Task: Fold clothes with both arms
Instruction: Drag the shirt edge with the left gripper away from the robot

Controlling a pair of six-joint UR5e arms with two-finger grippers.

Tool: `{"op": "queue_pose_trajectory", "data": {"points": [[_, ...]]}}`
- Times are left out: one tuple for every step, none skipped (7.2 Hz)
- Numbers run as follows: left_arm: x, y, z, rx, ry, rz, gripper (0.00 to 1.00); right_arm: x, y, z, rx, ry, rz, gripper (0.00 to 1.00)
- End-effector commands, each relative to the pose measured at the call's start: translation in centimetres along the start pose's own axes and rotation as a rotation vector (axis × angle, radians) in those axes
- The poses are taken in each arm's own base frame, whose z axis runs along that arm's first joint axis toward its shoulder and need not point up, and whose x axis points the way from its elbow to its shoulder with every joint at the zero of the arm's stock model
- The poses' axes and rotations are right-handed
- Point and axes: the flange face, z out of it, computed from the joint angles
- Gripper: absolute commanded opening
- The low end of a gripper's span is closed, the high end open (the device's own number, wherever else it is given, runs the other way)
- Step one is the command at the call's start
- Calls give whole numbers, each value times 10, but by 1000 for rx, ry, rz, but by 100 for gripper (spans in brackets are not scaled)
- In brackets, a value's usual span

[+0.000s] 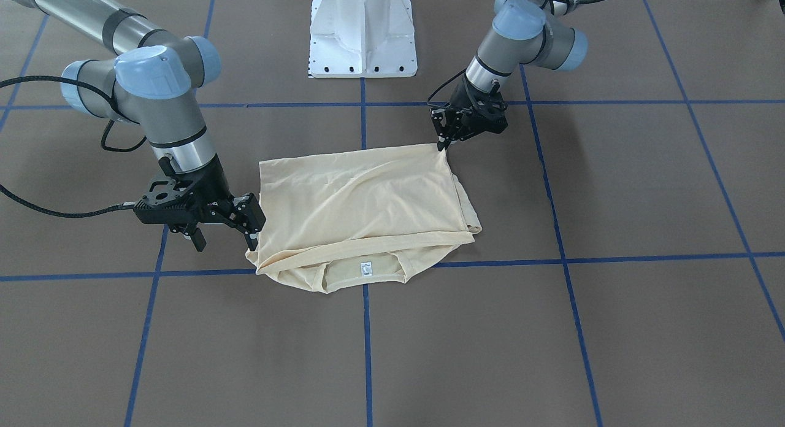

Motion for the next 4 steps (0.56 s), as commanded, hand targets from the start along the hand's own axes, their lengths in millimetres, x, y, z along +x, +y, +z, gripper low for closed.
{"op": "queue_pose_trajectory", "data": {"points": [[-30, -31, -16, 54, -42, 64, 0, 0, 0, 1, -1, 1, -2, 100], [-55, -77, -22, 123, -91, 106, 0, -1, 0, 1, -1, 1, -4, 100], [-86, -125, -23, 182, -159, 134, 0, -4, 0, 0, -1, -4, -2, 100], [-93, -183, -23, 243, -202, 178, 0, -7, 0, -3, 1, -11, 4, 100]]}}
